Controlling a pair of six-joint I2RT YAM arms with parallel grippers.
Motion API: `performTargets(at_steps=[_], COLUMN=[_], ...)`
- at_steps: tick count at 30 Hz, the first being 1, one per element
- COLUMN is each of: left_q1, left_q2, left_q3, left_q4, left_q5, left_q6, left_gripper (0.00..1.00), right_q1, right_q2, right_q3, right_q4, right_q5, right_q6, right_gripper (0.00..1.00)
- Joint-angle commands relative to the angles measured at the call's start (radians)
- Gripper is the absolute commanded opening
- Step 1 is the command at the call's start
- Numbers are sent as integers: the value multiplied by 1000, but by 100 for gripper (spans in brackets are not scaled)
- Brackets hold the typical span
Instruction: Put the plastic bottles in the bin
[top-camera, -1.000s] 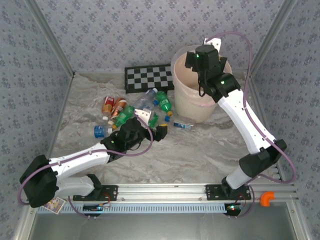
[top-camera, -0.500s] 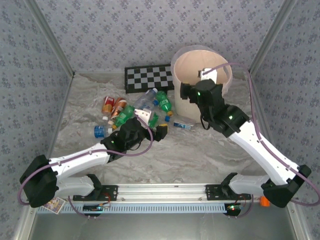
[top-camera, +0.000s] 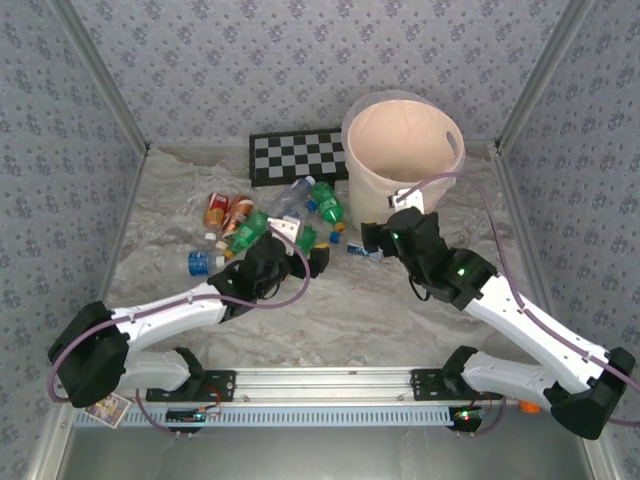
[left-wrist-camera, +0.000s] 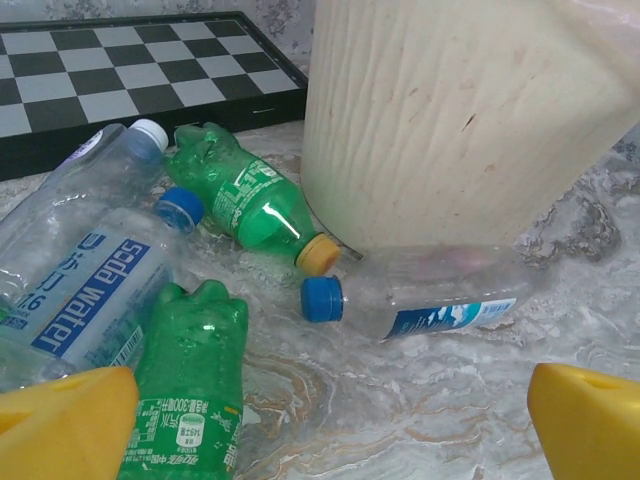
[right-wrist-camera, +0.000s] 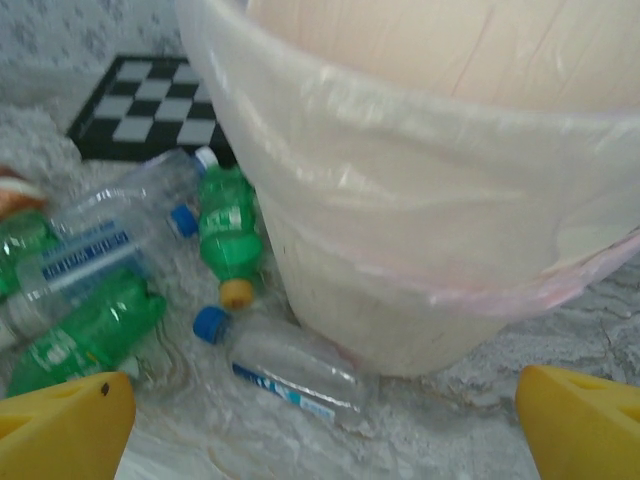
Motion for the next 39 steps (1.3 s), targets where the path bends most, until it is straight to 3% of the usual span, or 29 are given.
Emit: performTargets(at_steps=[1,8,21,32,39], left_q1=[18,45,60,61,61], left_q2=[4,3,-77,-74,-70], left_q3=[-9,-2,-31,-29,-28], left_q4=[56,14,11,13,12], left_q5=[5,23,-5,2,1], left_q6=[-32,-82,-90,-92,-90], left_gripper=[100,100,100,100,100], right_q1=[11,11,-57,-126,-80], right_q2=[21,217,660,762,757], right_q3=[-55,-80,89,152,118], right_q4=[-21,4,-4,7,19], right_q5=[-32,-93,-142,-202,-222], right_q6=[-44,-100,-194,-208,-180], right_gripper=[99,99,100,100,100])
